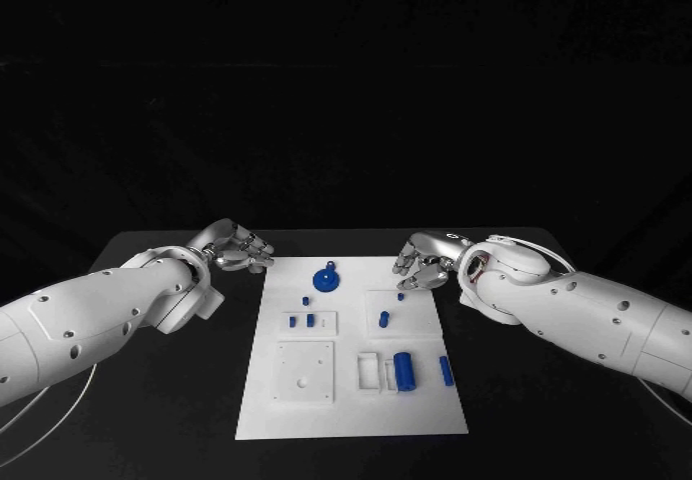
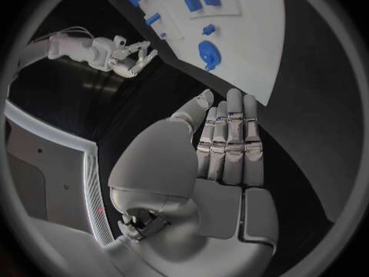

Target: Assemble the parts on the task board

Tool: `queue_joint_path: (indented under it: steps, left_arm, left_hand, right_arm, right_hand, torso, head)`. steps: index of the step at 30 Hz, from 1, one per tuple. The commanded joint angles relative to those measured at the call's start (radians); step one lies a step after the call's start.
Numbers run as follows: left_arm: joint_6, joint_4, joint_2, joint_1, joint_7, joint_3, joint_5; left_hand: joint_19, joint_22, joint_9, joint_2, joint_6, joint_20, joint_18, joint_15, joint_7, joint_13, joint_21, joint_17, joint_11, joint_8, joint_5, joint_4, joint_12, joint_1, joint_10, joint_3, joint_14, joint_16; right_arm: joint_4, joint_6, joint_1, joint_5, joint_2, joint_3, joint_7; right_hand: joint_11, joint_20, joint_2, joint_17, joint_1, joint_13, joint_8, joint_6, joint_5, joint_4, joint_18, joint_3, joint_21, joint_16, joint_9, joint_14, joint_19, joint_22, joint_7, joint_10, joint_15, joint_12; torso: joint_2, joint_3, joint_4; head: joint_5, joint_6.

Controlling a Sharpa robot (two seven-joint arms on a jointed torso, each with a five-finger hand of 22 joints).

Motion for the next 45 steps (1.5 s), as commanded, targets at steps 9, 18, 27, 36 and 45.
queue_joint_path:
  steps: [9,18,27,36,45]
  left_arm:
    - [-0.04,0.087,-0.038,0.004,0.105,0.002,0.266]
    - [-0.042,0.106,-0.044,0.005,0.111,0.002,0.289]
    - [-0.045,0.112,-0.047,0.005,0.111,0.002,0.298]
    - [-0.045,0.116,-0.046,0.005,0.109,0.002,0.305]
    - [-0.044,0.119,-0.047,0.005,0.107,0.002,0.31]
  left_hand:
    - [-0.022,-0.149,0.0,-0.003,-0.003,0.03,-0.005,0.026,0.009,0.0,-0.016,0.008,0.011,-0.006,-0.002,0.014,0.001,-0.002,-0.017,-0.007,0.07,-0.285]
    - [-0.013,-0.193,0.0,-0.001,-0.003,0.028,-0.006,0.025,0.009,0.0,-0.013,0.017,0.011,-0.006,-0.001,0.015,0.0,0.001,-0.018,-0.015,0.087,-0.316]
    - [-0.011,-0.2,0.0,0.003,0.002,0.027,-0.006,0.024,0.008,0.0,-0.012,0.02,0.011,-0.005,0.001,0.014,0.0,0.004,-0.019,-0.015,0.089,-0.315]
    - [-0.011,-0.199,0.0,0.003,0.002,0.026,-0.007,0.024,0.008,0.0,-0.012,0.02,0.011,-0.006,0.001,0.014,0.0,0.003,-0.02,-0.016,0.089,-0.315]
    - [-0.011,-0.198,0.0,0.004,0.002,0.026,-0.007,0.023,0.008,0.0,-0.012,0.021,0.011,-0.006,0.0,0.014,0.0,0.003,-0.02,-0.016,0.09,-0.315]
  right_arm:
    - [0.024,0.075,-0.005,-0.232,0.005,-0.005,-0.102]
    - [0.019,0.082,-0.012,-0.253,0.016,-0.018,-0.112]
    - [0.003,0.083,-0.02,-0.256,0.032,-0.033,-0.11]
    - [-0.016,0.072,-0.025,-0.262,0.047,-0.04,-0.112]
    - [-0.033,0.054,-0.026,-0.265,0.061,-0.048,-0.112]
  right_hand:
    - [0.001,-0.012,-0.032,0.066,-0.001,0.0,-0.002,-0.005,-0.043,0.031,-0.012,0.044,0.089,0.124,-0.001,-0.006,-0.006,0.108,-0.004,-0.011,0.001,-0.006]
    - [-0.001,-0.011,-0.046,0.065,-0.001,-0.001,-0.001,0.003,-0.066,0.036,-0.01,0.108,0.1,0.143,-0.001,-0.01,-0.018,0.158,-0.004,-0.004,0.001,-0.006]
    - [-0.003,-0.014,-0.046,0.068,-0.004,0.0,-0.001,0.011,-0.072,0.033,-0.011,0.141,0.103,0.156,-0.001,-0.014,-0.022,0.2,-0.003,0.006,-0.001,-0.006]
    - [-0.005,-0.017,-0.046,0.073,-0.007,0.0,-0.001,0.019,-0.095,0.026,-0.021,0.198,0.114,0.163,-0.001,-0.015,-0.023,0.241,-0.003,0.014,-0.003,-0.006]
    - [-0.007,-0.02,-0.043,0.076,-0.01,0.0,-0.001,0.027,-0.124,0.029,-0.028,0.252,0.121,0.168,-0.001,-0.016,-0.024,0.277,-0.004,0.022,-0.005,-0.006]
  torso:
    - [0.001,-0.0014,-0.0019]
    - [0.002,-0.0006,-0.0001]
    - [0.003,0.0002,-0.0002]
    - [0.002,-0.0003,0.0004]
    - [0.002,-0.0001,-0.0015]
  head:
    - [0.006,0.001]
    - [0.005,-0.003]
    - [0.007,-0.007]
    - [0.009,-0.013]
    - [0.011,-0.013]
